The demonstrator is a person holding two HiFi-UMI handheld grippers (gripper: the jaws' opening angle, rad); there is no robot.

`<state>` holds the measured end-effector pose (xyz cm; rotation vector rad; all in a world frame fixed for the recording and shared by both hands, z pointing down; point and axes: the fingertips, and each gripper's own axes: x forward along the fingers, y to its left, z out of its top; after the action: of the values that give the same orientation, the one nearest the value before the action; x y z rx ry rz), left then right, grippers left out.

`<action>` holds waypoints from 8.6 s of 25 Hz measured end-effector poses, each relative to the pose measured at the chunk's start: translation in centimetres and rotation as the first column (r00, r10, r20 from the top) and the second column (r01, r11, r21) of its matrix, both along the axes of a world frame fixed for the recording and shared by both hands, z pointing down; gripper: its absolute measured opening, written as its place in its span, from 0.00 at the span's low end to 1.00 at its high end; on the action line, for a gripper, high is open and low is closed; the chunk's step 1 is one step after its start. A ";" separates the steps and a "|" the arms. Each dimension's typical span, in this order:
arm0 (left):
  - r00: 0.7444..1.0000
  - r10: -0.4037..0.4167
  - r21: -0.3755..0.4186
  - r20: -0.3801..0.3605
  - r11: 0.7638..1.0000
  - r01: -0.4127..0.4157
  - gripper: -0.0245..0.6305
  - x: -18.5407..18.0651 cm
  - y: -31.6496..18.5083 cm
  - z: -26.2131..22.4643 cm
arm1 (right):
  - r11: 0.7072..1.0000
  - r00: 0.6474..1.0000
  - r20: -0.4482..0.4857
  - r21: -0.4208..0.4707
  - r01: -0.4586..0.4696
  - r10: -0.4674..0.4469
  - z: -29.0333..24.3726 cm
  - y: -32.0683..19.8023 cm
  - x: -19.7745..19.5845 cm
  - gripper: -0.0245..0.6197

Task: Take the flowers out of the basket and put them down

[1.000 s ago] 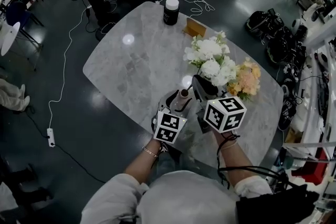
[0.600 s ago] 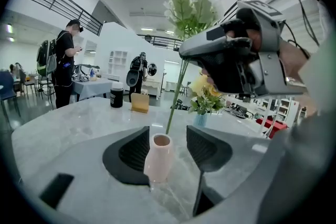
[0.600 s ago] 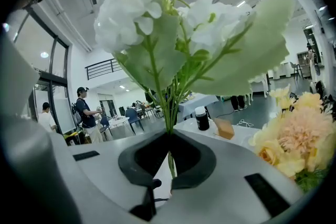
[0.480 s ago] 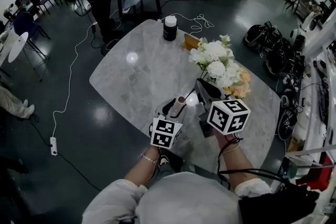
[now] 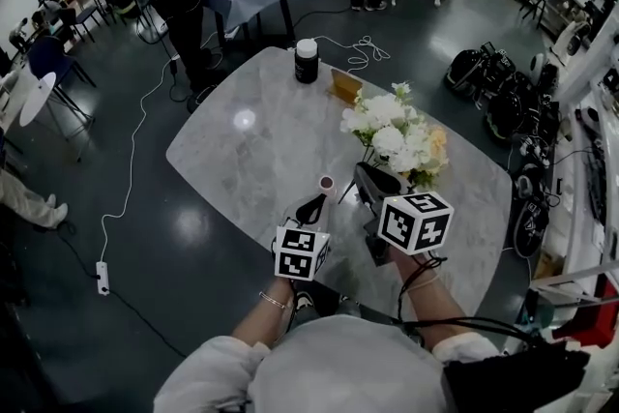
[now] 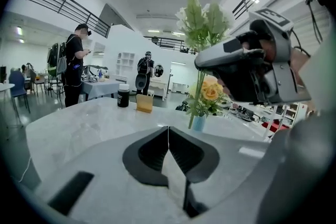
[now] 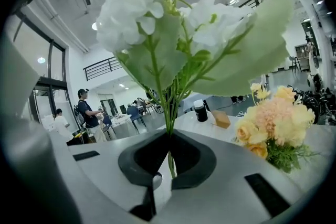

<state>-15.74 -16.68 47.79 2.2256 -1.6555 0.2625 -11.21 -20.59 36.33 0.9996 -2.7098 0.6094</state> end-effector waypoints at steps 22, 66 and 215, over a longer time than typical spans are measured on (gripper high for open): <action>0.971 0.238 0.057 0.004 0.970 -0.237 0.05 11.6 -1.5 -2.6 | 0.979 0.979 0.009 0.031 -0.203 0.203 -3.0 1.4 11.5 0.06; 0.925 0.381 -0.198 -0.018 0.905 -0.376 0.05 24.7 2.2 8.7 | 0.767 0.894 -0.115 -0.474 -0.433 0.433 19.7 7.6 26.2 0.06; 0.919 0.395 -0.017 0.002 0.919 -0.395 0.05 18.3 9.7 -0.9 | 0.666 0.683 -0.104 -0.155 -0.729 0.723 11.0 16.8 26.6 0.05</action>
<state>2.57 -6.94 46.87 2.5328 -1.1830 0.3812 15.37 -3.78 47.32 2.0263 -2.0671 0.9251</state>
